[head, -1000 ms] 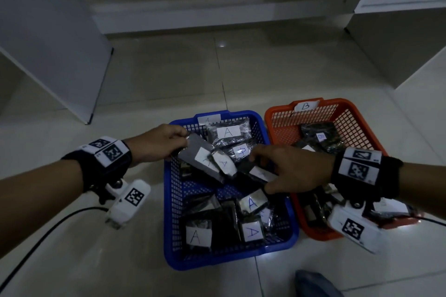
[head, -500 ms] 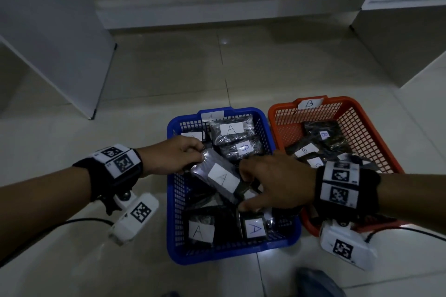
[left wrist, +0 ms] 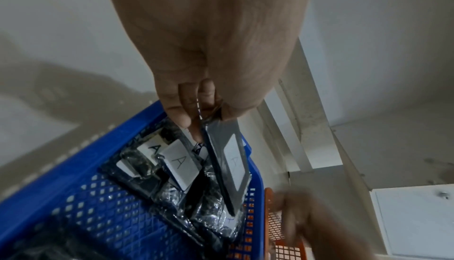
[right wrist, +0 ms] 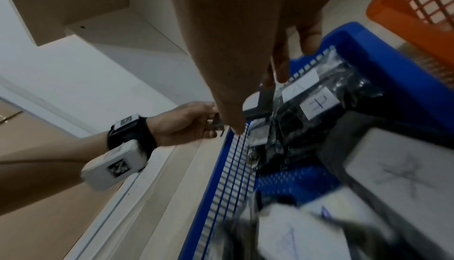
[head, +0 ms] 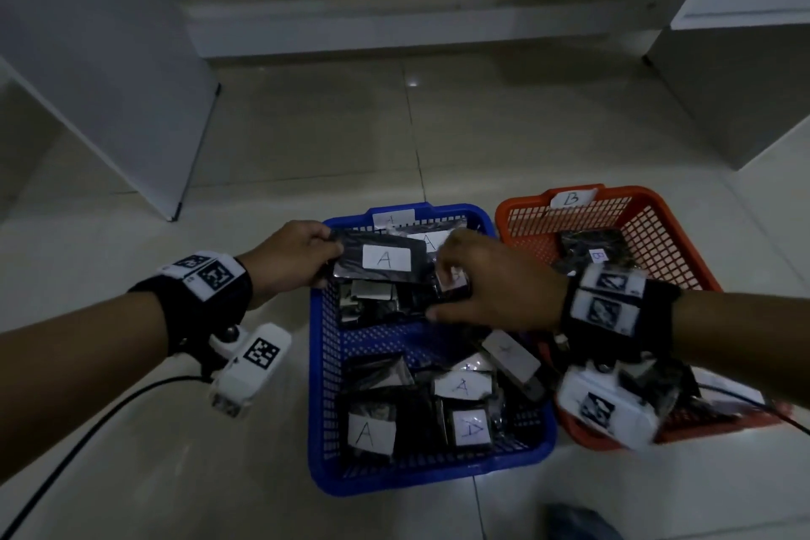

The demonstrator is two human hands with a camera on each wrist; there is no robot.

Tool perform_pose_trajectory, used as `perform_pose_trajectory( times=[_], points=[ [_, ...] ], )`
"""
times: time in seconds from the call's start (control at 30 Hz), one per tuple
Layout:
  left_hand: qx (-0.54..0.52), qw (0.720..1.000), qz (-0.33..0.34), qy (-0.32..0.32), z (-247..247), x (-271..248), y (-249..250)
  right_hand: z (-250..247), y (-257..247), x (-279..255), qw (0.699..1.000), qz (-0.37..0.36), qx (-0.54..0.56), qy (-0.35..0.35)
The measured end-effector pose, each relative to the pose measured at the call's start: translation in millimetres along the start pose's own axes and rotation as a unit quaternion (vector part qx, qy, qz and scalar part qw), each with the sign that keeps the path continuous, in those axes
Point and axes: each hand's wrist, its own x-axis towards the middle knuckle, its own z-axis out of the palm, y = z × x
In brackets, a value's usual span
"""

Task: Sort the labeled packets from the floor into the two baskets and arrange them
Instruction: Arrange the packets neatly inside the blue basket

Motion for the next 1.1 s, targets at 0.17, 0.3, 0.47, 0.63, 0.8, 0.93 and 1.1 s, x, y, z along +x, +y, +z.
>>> perform_pose_trajectory(
  times=[0.17, 0.3, 0.47, 0.63, 0.8, 0.93, 1.1],
  points=[
    [-0.067, 0.998, -0.017, -0.004, 5.5, 1.7, -4.8, -0.3, 2.7, 67.7, 0.991, -0.061, -0.118, 0.032],
    [0.040, 0.996, 0.027, 0.079, -2.8, 7.6, -16.1, 11.2, 1.6, 96.5, 0.989, -0.058, -0.132, 0.006],
    [0.285, 0.936, 0.205, 0.018, -11.1, 2.2, -31.4, 25.2, 3.9, 109.5, 0.991, -0.042, -0.128, -0.005],
    [0.505, 0.829, 0.229, -0.072, 12.0, -4.5, -30.0, 31.5, 6.4, 107.9, 0.988, -0.043, -0.149, 0.006],
    [0.523, 0.821, 0.210, -0.092, 13.3, -2.1, -31.2, 25.1, 6.5, 106.9, 0.984, -0.047, -0.171, -0.021],
    [0.492, 0.837, 0.222, -0.084, 9.8, -4.9, -29.7, 10.4, 13.4, 85.9, 0.991, -0.059, -0.117, -0.013],
    [0.357, 0.886, 0.249, -0.162, 19.8, -28.6, -20.3, -7.9, 18.3, 24.8, 0.995, -0.064, -0.031, -0.073]
  ],
)
